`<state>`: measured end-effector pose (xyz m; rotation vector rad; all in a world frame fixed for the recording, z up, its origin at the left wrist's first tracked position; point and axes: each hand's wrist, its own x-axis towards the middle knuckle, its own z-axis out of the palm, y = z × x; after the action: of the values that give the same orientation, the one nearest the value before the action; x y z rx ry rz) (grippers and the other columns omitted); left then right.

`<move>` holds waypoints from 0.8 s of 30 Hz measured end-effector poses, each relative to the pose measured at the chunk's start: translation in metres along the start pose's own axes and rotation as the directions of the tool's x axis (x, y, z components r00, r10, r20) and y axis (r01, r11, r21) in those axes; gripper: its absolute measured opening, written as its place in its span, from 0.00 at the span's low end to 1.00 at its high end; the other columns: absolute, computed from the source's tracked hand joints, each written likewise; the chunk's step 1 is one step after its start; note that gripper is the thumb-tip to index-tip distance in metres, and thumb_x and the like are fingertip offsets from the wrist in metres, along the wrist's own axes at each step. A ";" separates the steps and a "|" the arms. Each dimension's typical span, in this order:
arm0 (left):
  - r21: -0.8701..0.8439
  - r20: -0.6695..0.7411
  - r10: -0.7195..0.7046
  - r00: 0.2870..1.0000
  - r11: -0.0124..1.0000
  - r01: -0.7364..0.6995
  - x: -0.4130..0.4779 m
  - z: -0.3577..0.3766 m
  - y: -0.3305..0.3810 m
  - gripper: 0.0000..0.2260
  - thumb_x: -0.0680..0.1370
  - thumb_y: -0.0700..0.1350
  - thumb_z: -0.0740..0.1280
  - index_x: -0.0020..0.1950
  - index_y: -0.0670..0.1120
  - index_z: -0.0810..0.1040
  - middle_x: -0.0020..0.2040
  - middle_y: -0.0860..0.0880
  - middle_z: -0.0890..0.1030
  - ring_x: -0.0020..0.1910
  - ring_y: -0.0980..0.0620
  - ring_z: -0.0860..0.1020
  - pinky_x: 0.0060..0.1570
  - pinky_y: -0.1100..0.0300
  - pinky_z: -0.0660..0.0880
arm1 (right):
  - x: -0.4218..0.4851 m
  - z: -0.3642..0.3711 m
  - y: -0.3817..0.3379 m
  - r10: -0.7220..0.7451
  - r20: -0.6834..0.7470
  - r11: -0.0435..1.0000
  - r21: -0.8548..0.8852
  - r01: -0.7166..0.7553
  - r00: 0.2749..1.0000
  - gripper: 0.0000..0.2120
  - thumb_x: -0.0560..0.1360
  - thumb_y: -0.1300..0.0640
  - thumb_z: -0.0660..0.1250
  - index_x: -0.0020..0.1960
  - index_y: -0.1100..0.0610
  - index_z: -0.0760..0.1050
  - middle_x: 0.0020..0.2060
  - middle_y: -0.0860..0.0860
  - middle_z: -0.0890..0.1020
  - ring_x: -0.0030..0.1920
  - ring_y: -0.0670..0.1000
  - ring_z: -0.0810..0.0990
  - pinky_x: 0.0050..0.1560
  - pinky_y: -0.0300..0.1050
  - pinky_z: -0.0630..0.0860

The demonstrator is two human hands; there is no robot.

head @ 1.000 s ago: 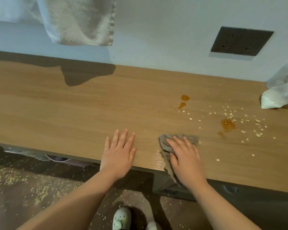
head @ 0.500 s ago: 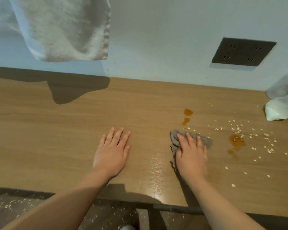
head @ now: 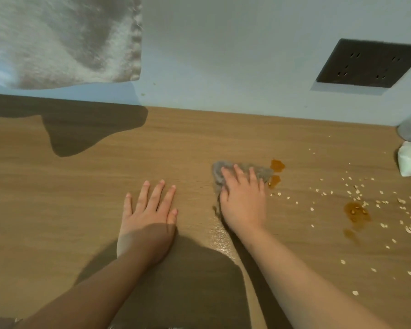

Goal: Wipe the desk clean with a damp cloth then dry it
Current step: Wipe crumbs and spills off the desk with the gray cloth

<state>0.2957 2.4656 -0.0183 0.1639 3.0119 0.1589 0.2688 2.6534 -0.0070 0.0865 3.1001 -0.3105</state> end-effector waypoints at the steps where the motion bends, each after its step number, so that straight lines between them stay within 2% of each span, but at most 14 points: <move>1: 0.000 -0.011 0.010 1.000 1.000 -0.010 -0.001 -0.001 0.000 0.31 0.72 0.58 0.31 0.76 0.56 0.45 0.77 0.54 0.47 0.76 0.50 0.43 0.72 0.46 0.41 | -0.017 0.009 -0.001 -0.110 -0.010 0.994 -0.022 0.110 0.994 0.22 0.78 0.51 0.56 0.72 0.46 0.62 0.71 0.49 0.66 0.73 0.57 0.58 0.71 0.55 0.55; 3: -0.008 -0.012 0.006 1.000 1.000 -0.006 -0.003 -0.004 0.002 0.29 0.76 0.58 0.37 0.76 0.54 0.53 0.76 0.52 0.54 0.75 0.48 0.51 0.72 0.45 0.47 | -0.056 0.013 0.004 -0.328 0.025 0.941 -0.077 0.329 0.944 0.26 0.70 0.51 0.68 0.67 0.45 0.67 0.63 0.48 0.76 0.66 0.58 0.68 0.65 0.53 0.66; 4: -0.010 -0.015 0.009 1.000 1.000 -0.009 -0.002 -0.004 0.002 0.28 0.76 0.58 0.36 0.76 0.53 0.51 0.76 0.53 0.52 0.75 0.49 0.49 0.71 0.46 0.46 | -0.062 0.013 0.010 -0.364 0.062 0.925 -0.089 0.369 0.929 0.27 0.68 0.50 0.72 0.65 0.45 0.68 0.61 0.47 0.78 0.65 0.56 0.70 0.65 0.52 0.65; 6: -0.018 -0.044 0.018 0.999 1.000 -0.019 -0.001 0.001 -0.001 0.29 0.75 0.58 0.35 0.75 0.52 0.47 0.74 0.55 0.47 0.75 0.52 0.45 0.71 0.49 0.41 | -0.038 0.010 0.021 -0.384 0.040 0.918 -0.095 0.386 0.923 0.23 0.72 0.49 0.68 0.66 0.44 0.70 0.63 0.46 0.76 0.66 0.54 0.71 0.68 0.51 0.61; 7: -0.011 -0.052 0.019 0.998 1.000 -0.020 -0.001 0.001 -0.001 0.29 0.76 0.58 0.38 0.76 0.51 0.51 0.75 0.54 0.51 0.75 0.52 0.48 0.71 0.50 0.42 | -0.015 0.007 0.021 -0.354 0.010 0.931 -0.092 0.353 0.935 0.20 0.75 0.49 0.62 0.67 0.44 0.69 0.66 0.46 0.74 0.68 0.54 0.69 0.69 0.51 0.59; 9: 0.007 -0.058 0.026 0.998 1.000 -0.026 0.000 0.002 -0.003 0.26 0.78 0.55 0.46 0.73 0.47 0.63 0.73 0.50 0.64 0.73 0.48 0.59 0.68 0.48 0.50 | 0.043 -0.003 0.014 -0.177 -0.024 0.984 -0.041 0.176 0.984 0.20 0.80 0.51 0.52 0.72 0.46 0.62 0.72 0.48 0.65 0.73 0.55 0.59 0.72 0.53 0.53; 12: 0.036 -0.099 0.051 0.994 0.998 -0.047 0.000 0.008 -0.006 0.24 0.78 0.53 0.51 0.70 0.45 0.68 0.70 0.49 0.69 0.71 0.45 0.65 0.66 0.46 0.55 | 0.101 -0.001 -0.014 0.121 -0.047 0.992 0.047 -0.118 0.992 0.22 0.80 0.51 0.51 0.74 0.48 0.58 0.75 0.50 0.59 0.74 0.56 0.52 0.73 0.56 0.48; 13: 0.035 -0.108 0.055 0.993 0.998 -0.051 0.001 0.008 -0.005 0.24 0.78 0.53 0.51 0.70 0.44 0.69 0.70 0.48 0.70 0.70 0.45 0.65 0.65 0.45 0.55 | 0.106 0.002 -0.030 0.131 -0.049 0.991 0.041 -0.129 0.990 0.23 0.79 0.51 0.52 0.74 0.48 0.58 0.75 0.50 0.58 0.74 0.57 0.52 0.73 0.56 0.47; 15: 0.043 -0.126 0.060 0.990 0.998 -0.055 0.001 0.008 -0.005 0.24 0.77 0.53 0.51 0.69 0.44 0.69 0.69 0.48 0.71 0.70 0.44 0.66 0.65 0.45 0.56 | 0.102 0.011 -0.068 -0.063 -0.044 0.998 0.020 0.064 0.997 0.23 0.78 0.51 0.54 0.73 0.47 0.59 0.74 0.50 0.59 0.74 0.57 0.52 0.72 0.56 0.49; 17: 0.059 -0.122 0.058 0.991 0.997 -0.051 0.001 0.008 -0.005 0.24 0.78 0.54 0.51 0.69 0.44 0.70 0.69 0.47 0.71 0.70 0.44 0.66 0.65 0.45 0.55 | 0.096 0.018 -0.099 -0.357 -0.002 0.933 0.044 0.357 0.934 0.22 0.79 0.52 0.53 0.73 0.46 0.60 0.74 0.49 0.60 0.74 0.57 0.52 0.73 0.56 0.49; 18: 0.061 -0.119 0.056 0.991 0.997 -0.049 0.001 0.007 -0.004 0.24 0.78 0.54 0.51 0.69 0.44 0.69 0.68 0.48 0.72 0.70 0.45 0.66 0.65 0.45 0.55 | 0.100 0.017 -0.105 -0.457 0.036 0.889 0.057 0.455 0.889 0.21 0.80 0.52 0.52 0.73 0.46 0.59 0.74 0.49 0.59 0.74 0.56 0.52 0.73 0.55 0.48; 20: 0.059 -0.130 0.058 0.990 0.997 -0.050 0.001 0.008 -0.005 0.24 0.78 0.54 0.50 0.70 0.44 0.68 0.69 0.48 0.71 0.70 0.45 0.65 0.65 0.45 0.55 | 0.122 0.015 -0.095 -0.522 0.089 0.853 0.045 0.520 0.848 0.21 0.81 0.50 0.50 0.74 0.45 0.58 0.74 0.48 0.60 0.74 0.54 0.54 0.73 0.55 0.51; 22: 0.057 -0.130 0.060 0.990 0.997 -0.052 0.001 0.009 -0.005 0.24 0.78 0.54 0.50 0.71 0.45 0.67 0.70 0.49 0.69 0.71 0.45 0.65 0.65 0.46 0.55 | 0.148 0.011 -0.063 -0.380 0.040 0.925 0.026 0.379 0.924 0.21 0.80 0.49 0.50 0.73 0.45 0.58 0.74 0.48 0.61 0.74 0.54 0.56 0.72 0.54 0.53; 24: 0.057 -0.132 0.066 0.989 0.997 -0.059 0.000 0.008 -0.006 0.24 0.78 0.54 0.50 0.71 0.45 0.67 0.70 0.49 0.69 0.71 0.46 0.64 0.65 0.46 0.55 | 0.166 0.005 -0.013 -0.067 -0.039 0.998 -0.002 0.067 0.997 0.21 0.80 0.49 0.51 0.73 0.45 0.59 0.73 0.48 0.62 0.73 0.54 0.58 0.71 0.55 0.53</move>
<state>0.2960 2.4604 -0.0271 0.2626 3.1483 0.0997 0.1022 2.6484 -0.0140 -0.0110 3.1468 -0.3140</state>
